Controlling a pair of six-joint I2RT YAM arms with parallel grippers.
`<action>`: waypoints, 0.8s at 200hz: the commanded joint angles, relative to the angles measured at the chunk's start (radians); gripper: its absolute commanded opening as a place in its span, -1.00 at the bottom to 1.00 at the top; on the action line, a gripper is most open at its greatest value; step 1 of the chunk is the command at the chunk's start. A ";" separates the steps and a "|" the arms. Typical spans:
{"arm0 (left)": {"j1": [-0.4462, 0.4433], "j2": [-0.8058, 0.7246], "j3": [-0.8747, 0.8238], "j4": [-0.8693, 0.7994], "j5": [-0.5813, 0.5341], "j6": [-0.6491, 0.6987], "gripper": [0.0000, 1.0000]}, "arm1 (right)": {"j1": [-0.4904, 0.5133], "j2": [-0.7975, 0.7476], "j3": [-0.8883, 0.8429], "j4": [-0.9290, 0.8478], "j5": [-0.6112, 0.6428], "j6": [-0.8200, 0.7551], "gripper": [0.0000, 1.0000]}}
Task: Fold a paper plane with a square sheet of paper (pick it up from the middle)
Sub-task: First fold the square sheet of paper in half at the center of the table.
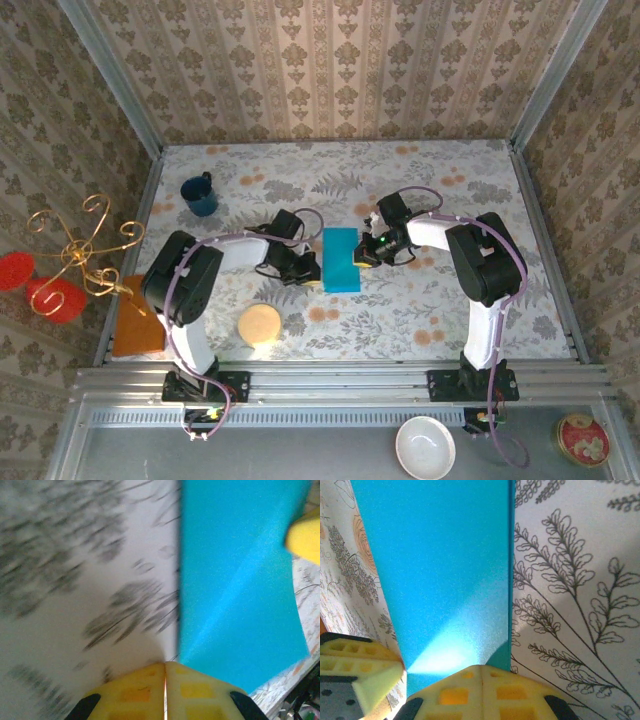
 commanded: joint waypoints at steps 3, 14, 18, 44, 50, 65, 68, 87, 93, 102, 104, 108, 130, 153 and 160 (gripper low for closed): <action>-0.003 -0.068 0.019 -0.076 -0.030 0.025 -0.80 | -0.001 0.127 -0.096 -0.196 0.334 0.010 -0.95; -0.022 -0.075 0.053 -0.070 -0.023 0.019 -0.80 | 0.001 0.127 -0.099 -0.196 0.334 0.012 -0.95; -0.030 -0.073 0.066 -0.066 -0.022 0.018 -0.80 | 0.000 0.126 -0.099 -0.196 0.334 0.012 -0.95; -0.071 -0.025 0.123 -0.013 -0.003 -0.020 -0.80 | -0.001 0.125 -0.103 -0.193 0.335 0.016 -0.95; -0.079 -0.006 0.131 -0.003 0.006 -0.028 -0.80 | 0.000 0.125 -0.103 -0.193 0.334 0.017 -0.95; -0.098 0.039 0.147 0.004 0.017 -0.038 -0.80 | 0.000 0.124 -0.103 -0.193 0.335 0.016 -0.95; -0.102 0.046 0.147 0.002 0.017 -0.037 -0.80 | 0.000 0.124 -0.102 -0.193 0.335 0.017 -0.95; -0.114 0.069 0.131 -0.005 0.010 -0.044 -0.80 | -0.001 0.121 -0.101 -0.194 0.336 0.018 -0.95; -0.115 0.070 0.121 -0.008 0.003 -0.044 -0.80 | 0.000 0.122 -0.102 -0.194 0.336 0.017 -0.95; -0.118 0.069 0.105 -0.015 -0.011 -0.040 -0.80 | -0.001 0.124 -0.101 -0.193 0.336 0.018 -0.95; -0.119 0.069 0.102 -0.018 -0.014 -0.040 -0.80 | 0.000 0.123 -0.101 -0.193 0.336 0.018 -0.95; -0.118 0.066 0.092 -0.022 -0.020 -0.039 -0.81 | -0.001 0.125 -0.100 -0.193 0.336 0.018 -0.95; -0.119 0.044 0.040 -0.049 -0.049 -0.025 -0.81 | 0.000 0.130 -0.099 -0.196 0.341 0.017 -0.96; -0.116 -0.001 -0.037 -0.089 -0.085 -0.008 -0.81 | -0.001 0.132 -0.096 -0.193 0.342 0.020 -0.96; -0.113 -0.017 -0.064 -0.099 -0.094 -0.006 -0.81 | -0.001 0.133 -0.096 -0.191 0.342 0.020 -0.95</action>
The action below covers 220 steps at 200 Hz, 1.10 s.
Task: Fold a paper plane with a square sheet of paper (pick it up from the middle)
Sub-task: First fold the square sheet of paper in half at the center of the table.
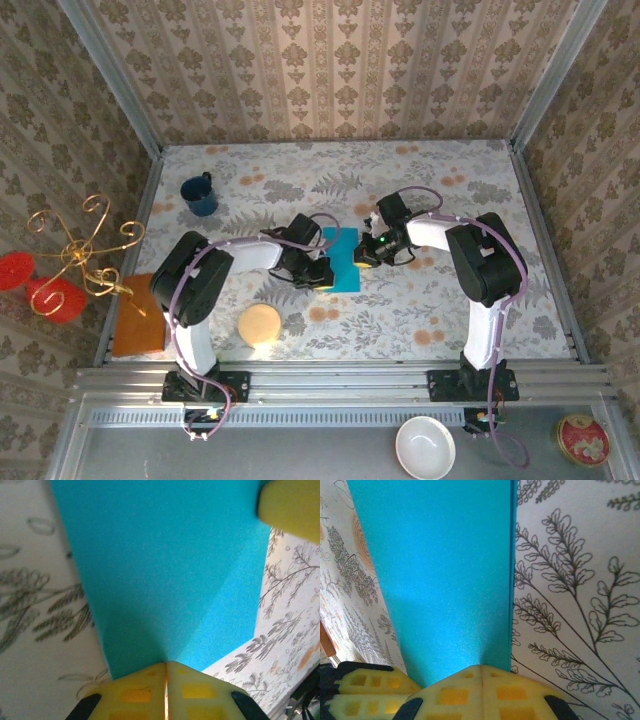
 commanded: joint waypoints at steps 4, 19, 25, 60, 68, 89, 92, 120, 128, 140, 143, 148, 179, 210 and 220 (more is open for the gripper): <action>0.003 -0.058 -0.106 -0.129 -0.068 0.020 -0.81 | -0.003 0.136 -0.094 -0.190 0.335 0.017 -0.95; 0.019 -0.093 -0.154 -0.138 -0.070 0.021 -0.81 | -0.003 0.135 -0.090 -0.190 0.333 0.017 -0.96; 0.026 -0.107 -0.167 -0.139 -0.071 0.022 -0.81 | -0.003 0.134 -0.088 -0.192 0.332 0.016 -0.96; 0.060 -0.201 -0.130 -0.126 -0.079 0.017 -0.81 | 0.008 0.103 -0.072 -0.181 0.295 -0.001 -0.95; 0.067 -0.227 -0.121 -0.102 -0.081 0.005 -0.81 | 0.016 0.088 -0.069 -0.163 0.269 -0.006 -0.94; 0.085 -0.278 -0.118 -0.013 -0.103 -0.042 -0.74 | 0.046 0.059 -0.043 -0.107 0.172 0.001 -0.93; 0.087 -0.281 -0.118 -0.002 -0.106 -0.051 -0.73 | 0.049 0.056 -0.038 -0.100 0.158 0.005 -0.93; 0.091 -0.270 -0.116 0.146 -0.105 -0.130 -0.58 | 0.066 0.036 0.024 -0.048 0.088 0.043 -0.88; 0.091 -0.256 -0.111 0.181 -0.098 -0.147 -0.55 | 0.066 0.024 0.037 -0.039 0.080 0.053 -0.87; 0.089 -0.232 -0.099 0.218 -0.100 -0.165 -0.52 | 0.066 -0.009 0.042 -0.014 0.065 0.066 -0.85; 0.088 -0.226 -0.097 0.227 -0.102 -0.169 -0.52 | 0.066 -0.017 0.041 -0.006 0.061 0.070 -0.85; 0.086 -0.217 -0.091 0.238 -0.101 -0.173 -0.52 | 0.066 -0.030 0.039 0.003 0.058 0.075 -0.85; 0.079 -0.158 -0.055 0.239 -0.075 -0.142 -0.59 | 0.068 -0.056 0.045 0.018 0.050 0.088 -0.84; 0.079 -0.093 -0.002 0.189 -0.029 -0.093 -0.72 | 0.072 -0.053 0.042 0.034 0.046 0.099 -0.85; 0.079 -0.075 0.000 0.184 -0.017 -0.087 -0.75 | 0.075 -0.056 0.038 0.047 0.035 0.106 -0.85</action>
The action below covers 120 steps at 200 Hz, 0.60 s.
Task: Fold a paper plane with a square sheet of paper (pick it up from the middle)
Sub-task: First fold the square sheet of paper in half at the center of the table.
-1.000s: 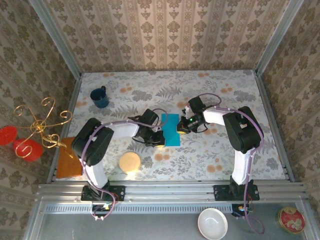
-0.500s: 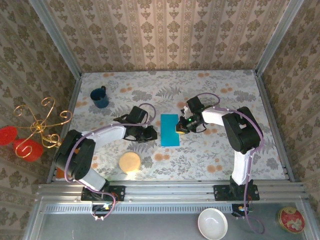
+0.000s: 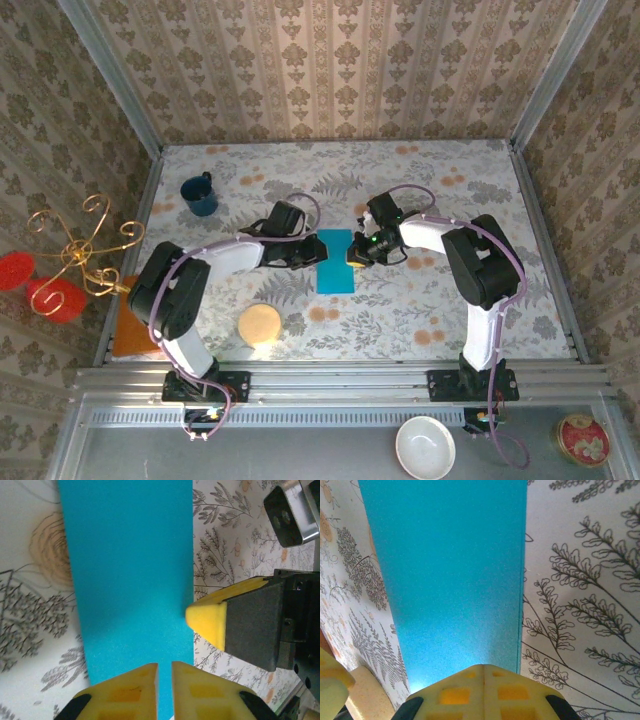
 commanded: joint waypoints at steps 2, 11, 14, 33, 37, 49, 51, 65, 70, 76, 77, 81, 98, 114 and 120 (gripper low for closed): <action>-0.006 0.039 0.036 -0.025 0.049 0.040 -0.75 | 0.012 -0.030 0.002 0.031 0.000 0.027 -0.85; -0.007 0.052 0.033 -0.026 0.057 0.042 -0.78 | 0.016 -0.032 -0.001 0.045 -0.012 0.033 -0.85; -0.007 0.054 0.030 -0.025 0.057 0.043 -0.79 | 0.018 -0.030 -0.001 0.048 -0.016 0.035 -0.85; -0.007 0.062 0.013 -0.016 0.059 0.047 -0.82 | 0.028 -0.012 -0.001 0.068 -0.044 0.044 -0.85; -0.007 0.063 0.009 -0.016 0.061 0.047 -0.83 | 0.029 -0.004 -0.001 0.071 -0.047 0.048 -0.85; -0.008 0.065 0.001 -0.009 0.066 0.052 -0.85 | 0.030 0.018 -0.001 0.082 -0.053 0.054 -0.85; -0.009 0.065 0.000 -0.007 0.066 0.053 -0.85 | 0.030 0.021 -0.001 0.084 -0.054 0.055 -0.85; -0.013 0.067 -0.010 0.007 0.075 0.060 -0.86 | 0.032 0.044 0.001 0.088 -0.053 0.056 -0.86; -0.015 0.069 -0.013 0.010 0.076 0.062 -0.86 | 0.032 0.048 0.002 0.088 -0.048 0.055 -0.86; -0.016 0.072 -0.015 0.008 0.078 0.066 -0.86 | 0.031 0.051 0.000 0.087 -0.041 0.053 -0.87; -0.017 0.071 -0.015 0.009 0.079 0.067 -0.86 | 0.031 0.052 0.000 0.086 -0.040 0.053 -0.87; -0.018 0.073 -0.017 0.008 0.080 0.071 -0.86 | 0.032 0.053 -0.001 0.086 -0.036 0.053 -0.87; -0.023 0.082 -0.027 0.007 0.088 0.088 -0.87 | 0.030 0.062 0.000 0.080 -0.023 0.047 -0.87; -0.025 0.094 -0.027 -0.009 0.107 0.105 -0.87 | 0.030 0.069 0.003 0.061 -0.007 0.038 -0.87; -0.029 0.094 -0.030 -0.018 0.105 0.111 -0.87 | 0.030 0.070 0.003 0.056 -0.002 0.035 -0.88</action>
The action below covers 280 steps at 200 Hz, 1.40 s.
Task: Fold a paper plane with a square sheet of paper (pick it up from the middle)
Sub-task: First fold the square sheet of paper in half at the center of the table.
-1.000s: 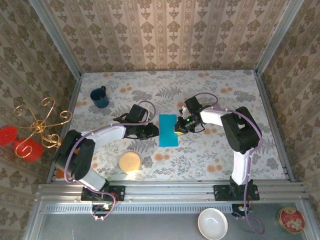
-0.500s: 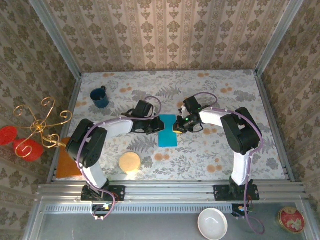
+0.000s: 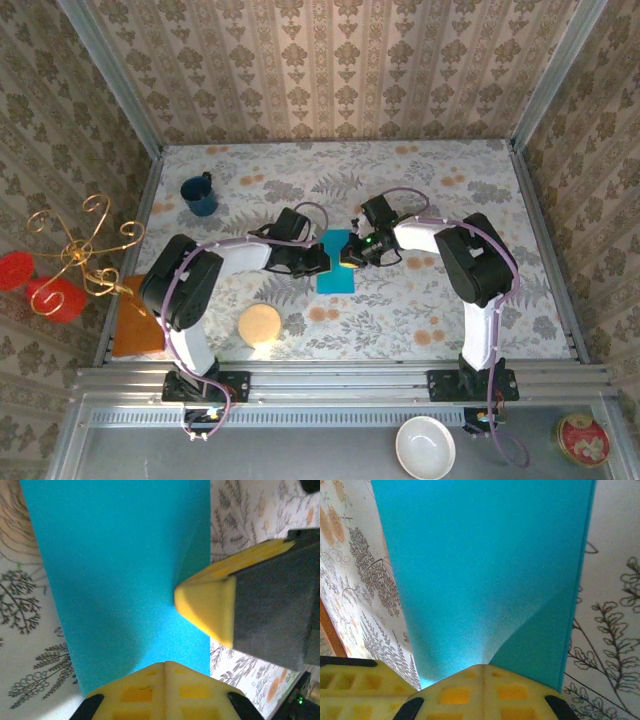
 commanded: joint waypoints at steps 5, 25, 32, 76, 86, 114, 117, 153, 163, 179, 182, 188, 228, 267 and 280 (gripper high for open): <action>-0.011 0.019 -0.017 -0.028 0.032 0.057 -0.87 | 0.003 0.031 0.003 -0.034 0.036 -0.012 -0.88; -0.017 0.021 -0.027 -0.043 0.032 0.067 -0.87 | 0.003 0.034 0.002 -0.048 0.046 -0.020 -0.88; -0.016 0.022 -0.032 -0.049 0.032 0.068 -0.87 | 0.003 0.035 0.002 -0.055 0.052 -0.023 -0.88; -0.017 0.004 -0.082 -0.074 0.021 0.086 -0.88 | 0.003 0.044 -0.003 -0.067 0.084 -0.029 -0.89; -0.016 -0.003 -0.091 -0.083 0.018 0.091 -0.88 | 0.002 0.049 -0.001 -0.070 0.090 -0.029 -0.89; -0.018 -0.023 -0.141 -0.083 0.011 0.089 -0.87 | 0.002 0.061 0.003 -0.071 0.099 -0.030 -0.90; -0.018 -0.026 -0.147 -0.082 0.010 0.088 -0.87 | 0.001 0.062 0.004 -0.070 0.099 -0.030 -0.90; -0.040 -0.076 -0.217 -0.089 -0.011 0.085 -0.87 | -0.003 0.070 0.005 -0.069 0.103 -0.032 -0.90; -0.046 -0.088 -0.231 -0.096 -0.020 0.085 -0.87 | -0.004 0.071 0.003 -0.068 0.105 -0.033 -0.90; -0.060 -0.107 -0.245 -0.108 -0.038 0.087 -0.87 | -0.006 0.071 0.003 -0.067 0.105 -0.035 -0.90; -0.062 -0.111 -0.247 -0.110 -0.041 0.087 -0.87 | -0.005 0.070 0.002 -0.068 0.104 -0.036 -0.90; -0.067 -0.119 -0.249 -0.114 -0.047 0.087 -0.87 | -0.006 0.068 0.002 -0.067 0.104 -0.038 -0.90; -0.073 -0.199 -0.206 -0.163 -0.079 0.087 -0.86 | -0.004 0.040 0.016 -0.065 0.063 -0.040 -0.88; 0.004 -0.295 -0.157 -0.104 -0.076 0.069 -0.71 | -0.006 -0.095 0.016 -0.025 0.017 0.017 -0.68; 0.015 -0.304 -0.168 -0.067 -0.105 0.069 -0.68 | -0.006 -0.146 0.015 -0.041 0.027 0.058 -0.52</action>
